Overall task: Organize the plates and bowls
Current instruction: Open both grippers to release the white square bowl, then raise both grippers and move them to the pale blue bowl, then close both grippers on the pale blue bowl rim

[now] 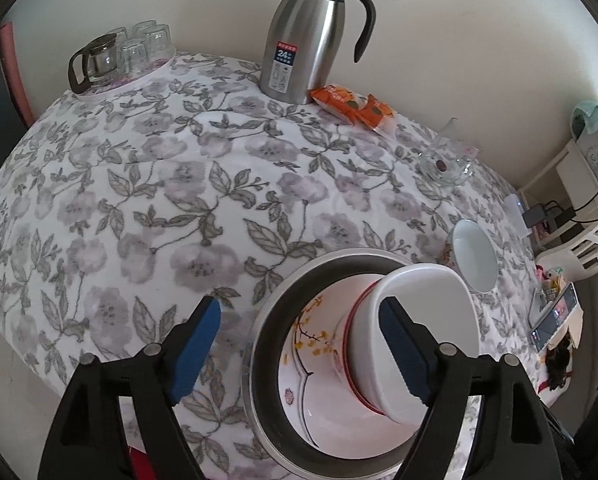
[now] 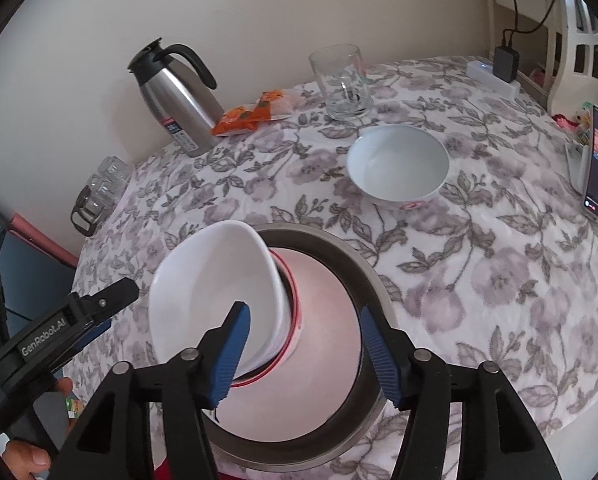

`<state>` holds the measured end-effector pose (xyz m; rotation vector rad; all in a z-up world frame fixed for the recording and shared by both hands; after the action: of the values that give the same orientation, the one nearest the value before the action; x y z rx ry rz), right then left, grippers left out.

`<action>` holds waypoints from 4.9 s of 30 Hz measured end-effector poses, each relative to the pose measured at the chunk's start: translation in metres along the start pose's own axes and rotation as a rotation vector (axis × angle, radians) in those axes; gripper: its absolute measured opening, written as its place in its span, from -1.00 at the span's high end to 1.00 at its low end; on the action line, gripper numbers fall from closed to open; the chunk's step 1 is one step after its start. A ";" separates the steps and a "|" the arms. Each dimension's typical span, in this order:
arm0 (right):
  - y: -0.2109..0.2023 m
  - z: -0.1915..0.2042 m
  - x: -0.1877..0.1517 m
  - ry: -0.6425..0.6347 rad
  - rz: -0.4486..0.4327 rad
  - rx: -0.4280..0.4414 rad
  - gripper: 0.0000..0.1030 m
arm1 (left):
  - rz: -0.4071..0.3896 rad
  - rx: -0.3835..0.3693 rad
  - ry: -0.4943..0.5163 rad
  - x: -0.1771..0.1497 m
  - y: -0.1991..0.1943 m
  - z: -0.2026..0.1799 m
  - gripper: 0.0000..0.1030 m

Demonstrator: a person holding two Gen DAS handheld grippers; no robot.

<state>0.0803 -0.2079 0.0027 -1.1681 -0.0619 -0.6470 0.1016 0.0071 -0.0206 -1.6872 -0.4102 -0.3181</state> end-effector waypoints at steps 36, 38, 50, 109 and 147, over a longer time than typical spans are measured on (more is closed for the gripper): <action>0.000 -0.007 0.004 0.023 -0.049 -0.003 -1.00 | -0.017 0.029 -0.074 0.001 0.003 0.015 -0.92; 0.000 -0.007 0.005 0.026 -0.054 -0.002 -1.00 | -0.019 0.027 -0.077 0.001 0.003 0.016 -0.92; -0.001 -0.015 0.012 0.039 -0.054 0.011 -1.00 | -0.046 0.016 -0.100 0.009 -0.001 0.017 -0.92; 0.048 -0.130 0.107 0.279 -0.108 -0.076 -0.39 | 0.235 0.011 0.204 0.091 0.092 -0.175 -0.29; 0.115 -0.142 0.115 0.256 0.022 0.000 0.58 | 0.331 0.036 0.215 0.083 0.184 -0.224 0.74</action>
<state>0.1922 -0.3548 -0.1087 -1.0768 0.1671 -0.7722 0.2624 -0.2304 -0.1130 -1.6338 0.0241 -0.2426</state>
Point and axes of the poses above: each gripper's, at about its wrist camera, not at the fingertips, and y roughly the way its jaws point, z to its left, x to its top, the point moved 2 cm from there along y, roughly the way its jaws point, and after that the axes turned 8 degrees about y, right-handed, at the moved point
